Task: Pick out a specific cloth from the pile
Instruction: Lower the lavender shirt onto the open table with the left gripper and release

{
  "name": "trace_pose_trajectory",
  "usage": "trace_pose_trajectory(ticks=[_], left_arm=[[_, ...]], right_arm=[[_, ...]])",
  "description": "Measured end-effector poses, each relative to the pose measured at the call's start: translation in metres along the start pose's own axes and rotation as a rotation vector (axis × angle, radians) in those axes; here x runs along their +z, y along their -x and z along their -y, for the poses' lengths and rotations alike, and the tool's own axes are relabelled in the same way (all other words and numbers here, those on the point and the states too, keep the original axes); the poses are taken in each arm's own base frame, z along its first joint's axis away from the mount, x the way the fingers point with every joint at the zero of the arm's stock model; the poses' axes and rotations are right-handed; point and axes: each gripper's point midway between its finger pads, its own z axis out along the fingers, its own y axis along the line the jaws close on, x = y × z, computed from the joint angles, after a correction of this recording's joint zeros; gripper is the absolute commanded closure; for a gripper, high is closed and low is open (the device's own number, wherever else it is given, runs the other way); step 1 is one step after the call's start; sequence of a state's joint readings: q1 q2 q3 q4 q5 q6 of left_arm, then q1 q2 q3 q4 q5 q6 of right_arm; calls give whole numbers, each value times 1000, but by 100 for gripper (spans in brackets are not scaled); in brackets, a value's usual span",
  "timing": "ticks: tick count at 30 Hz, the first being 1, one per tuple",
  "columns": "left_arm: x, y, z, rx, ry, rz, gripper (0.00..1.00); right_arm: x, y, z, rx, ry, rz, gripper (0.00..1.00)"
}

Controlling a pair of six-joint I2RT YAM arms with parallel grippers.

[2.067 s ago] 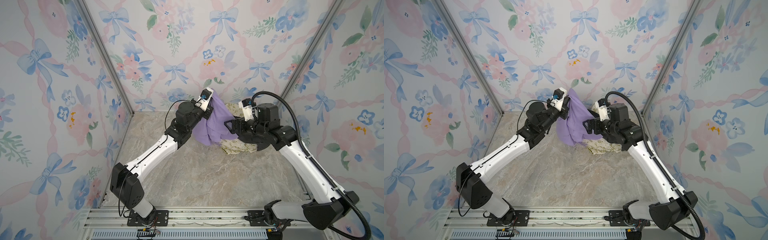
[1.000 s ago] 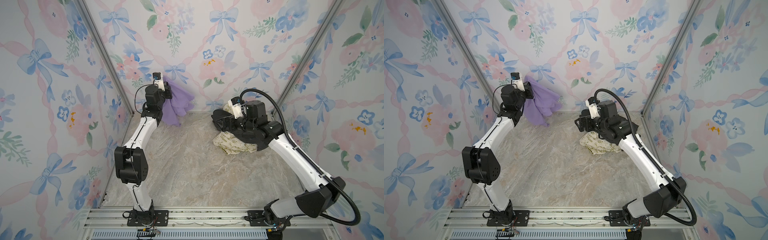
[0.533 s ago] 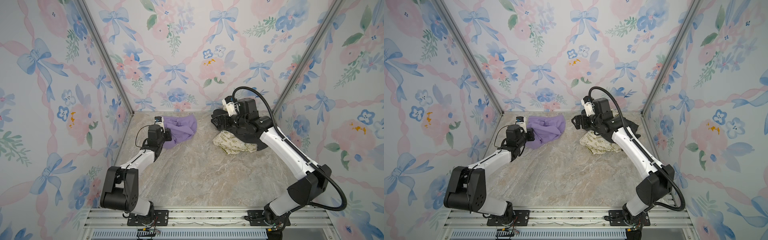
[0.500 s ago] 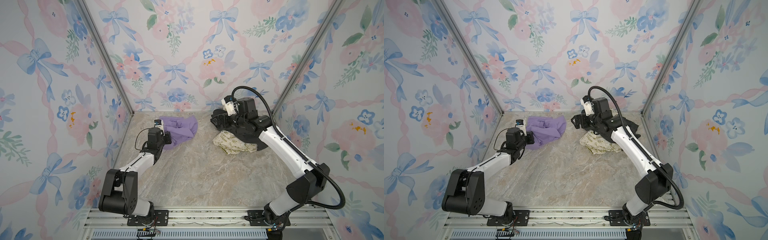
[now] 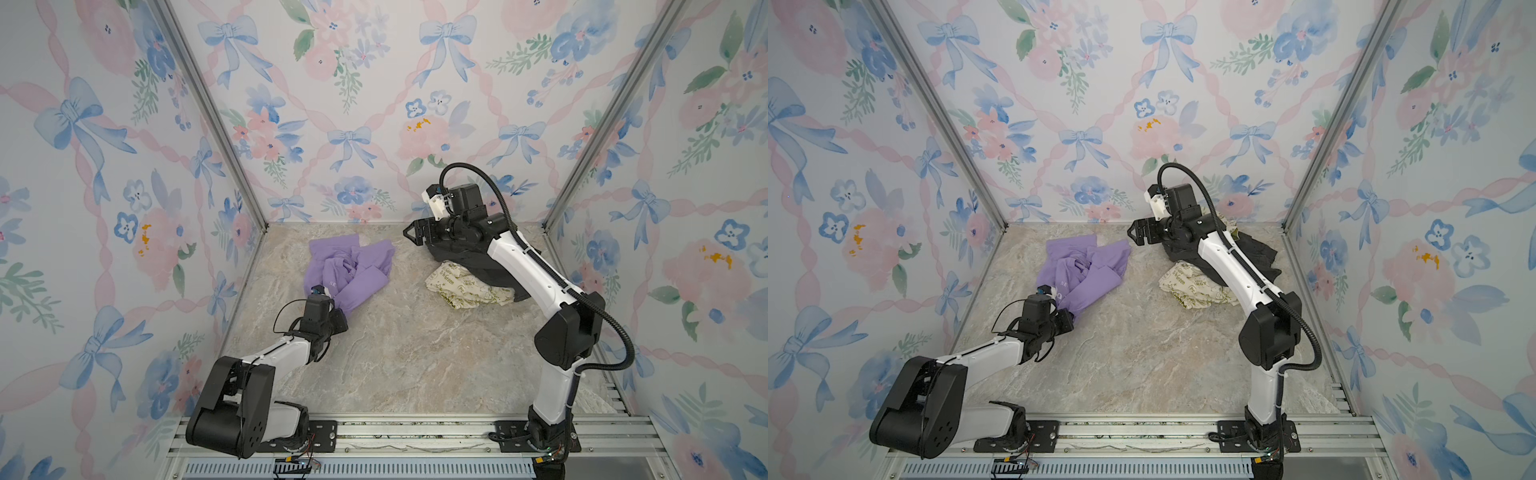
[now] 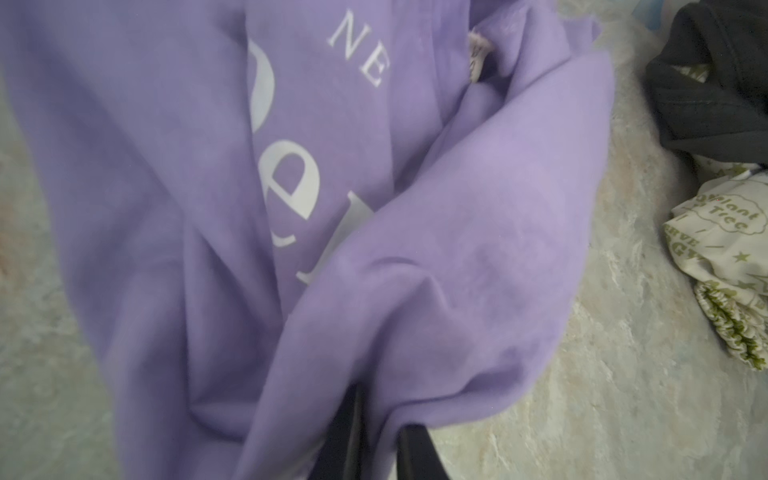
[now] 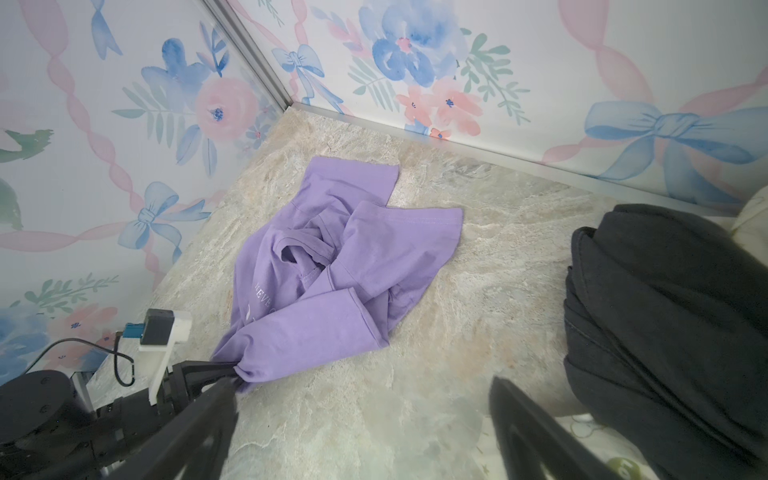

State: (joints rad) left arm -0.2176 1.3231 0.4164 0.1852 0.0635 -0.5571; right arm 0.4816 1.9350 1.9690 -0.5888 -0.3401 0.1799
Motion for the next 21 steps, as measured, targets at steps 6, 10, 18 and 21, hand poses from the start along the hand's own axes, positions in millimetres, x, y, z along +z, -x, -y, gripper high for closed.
trace_pose_trajectory(ticks=[6, 10, 18, 21], left_arm=[[-14, 0, 20, 30, -35, -36, 28], [-56, 61, 48, 22, -91, 169, 10], [-125, 165, 88, 33, -126, 475, 2], [-109, 179, 92, 40, -110, 453, 2]], right_arm=[[0, -2, -3, 0, 19, -10, 3], [-1, -5, -4, -4, 24, -18, 3], [-14, -11, -8, -8, 24, -19, 3], [-20, -11, -10, -13, 24, -13, 3]])
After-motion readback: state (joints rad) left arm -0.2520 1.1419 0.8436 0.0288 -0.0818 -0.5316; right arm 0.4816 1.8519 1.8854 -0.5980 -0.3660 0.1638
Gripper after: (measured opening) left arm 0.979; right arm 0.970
